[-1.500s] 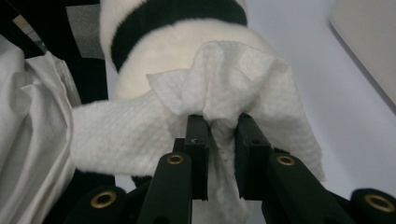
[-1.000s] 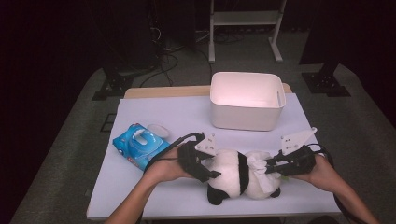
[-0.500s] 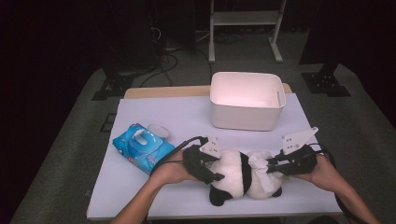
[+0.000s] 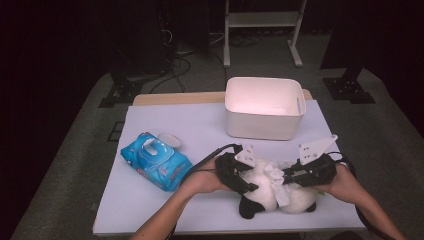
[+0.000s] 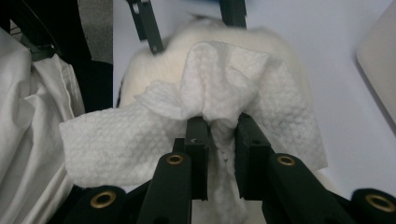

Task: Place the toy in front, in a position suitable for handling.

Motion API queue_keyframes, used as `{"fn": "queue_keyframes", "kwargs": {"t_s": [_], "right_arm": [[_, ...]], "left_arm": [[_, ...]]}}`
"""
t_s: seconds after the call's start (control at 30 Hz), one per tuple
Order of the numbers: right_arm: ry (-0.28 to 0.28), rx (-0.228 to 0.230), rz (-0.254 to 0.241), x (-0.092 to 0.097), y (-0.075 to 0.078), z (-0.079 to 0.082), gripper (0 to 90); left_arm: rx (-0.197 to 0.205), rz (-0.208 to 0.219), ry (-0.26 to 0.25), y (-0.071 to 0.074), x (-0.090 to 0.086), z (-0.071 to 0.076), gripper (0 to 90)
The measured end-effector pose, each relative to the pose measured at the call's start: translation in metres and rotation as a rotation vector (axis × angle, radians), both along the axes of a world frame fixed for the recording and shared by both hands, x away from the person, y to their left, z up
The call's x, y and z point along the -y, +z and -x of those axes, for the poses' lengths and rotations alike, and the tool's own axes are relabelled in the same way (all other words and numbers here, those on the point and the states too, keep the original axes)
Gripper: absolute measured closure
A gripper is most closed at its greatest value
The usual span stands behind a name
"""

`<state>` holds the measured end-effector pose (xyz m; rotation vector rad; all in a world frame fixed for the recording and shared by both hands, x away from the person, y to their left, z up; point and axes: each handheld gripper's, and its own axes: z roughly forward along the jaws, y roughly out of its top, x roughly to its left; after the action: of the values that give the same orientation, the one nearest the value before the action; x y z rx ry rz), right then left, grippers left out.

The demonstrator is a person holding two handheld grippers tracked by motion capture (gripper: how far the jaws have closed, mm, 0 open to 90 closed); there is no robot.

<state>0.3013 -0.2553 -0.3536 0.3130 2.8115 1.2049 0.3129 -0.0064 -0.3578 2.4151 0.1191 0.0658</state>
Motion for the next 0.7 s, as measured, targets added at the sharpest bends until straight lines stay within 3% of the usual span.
{"fn": "queue_keyframes", "kwargs": {"t_s": [0.17, 0.23, 0.5, 0.7], "right_arm": [[0.011, 0.017, 0.001, -0.007, 0.006, -0.002, 76.7], [0.006, 0.004, -0.003, -0.006, 0.006, -0.002, 76.7], [-0.060, -0.042, -0.014, 0.020, -0.005, 0.007, 76.8], [-0.069, -0.009, 0.013, 0.019, -0.002, 0.017, 76.3]], "left_arm": [[0.000, -0.005, -0.004, 0.001, 0.007, -0.003, 39.1], [0.002, 0.001, -0.004, 0.002, 0.004, -0.003, 38.3], [0.013, 0.014, -0.016, 0.005, -0.012, 0.009, 36.3], [0.012, 0.033, -0.023, -0.002, -0.015, 0.014, 34.7]]}}
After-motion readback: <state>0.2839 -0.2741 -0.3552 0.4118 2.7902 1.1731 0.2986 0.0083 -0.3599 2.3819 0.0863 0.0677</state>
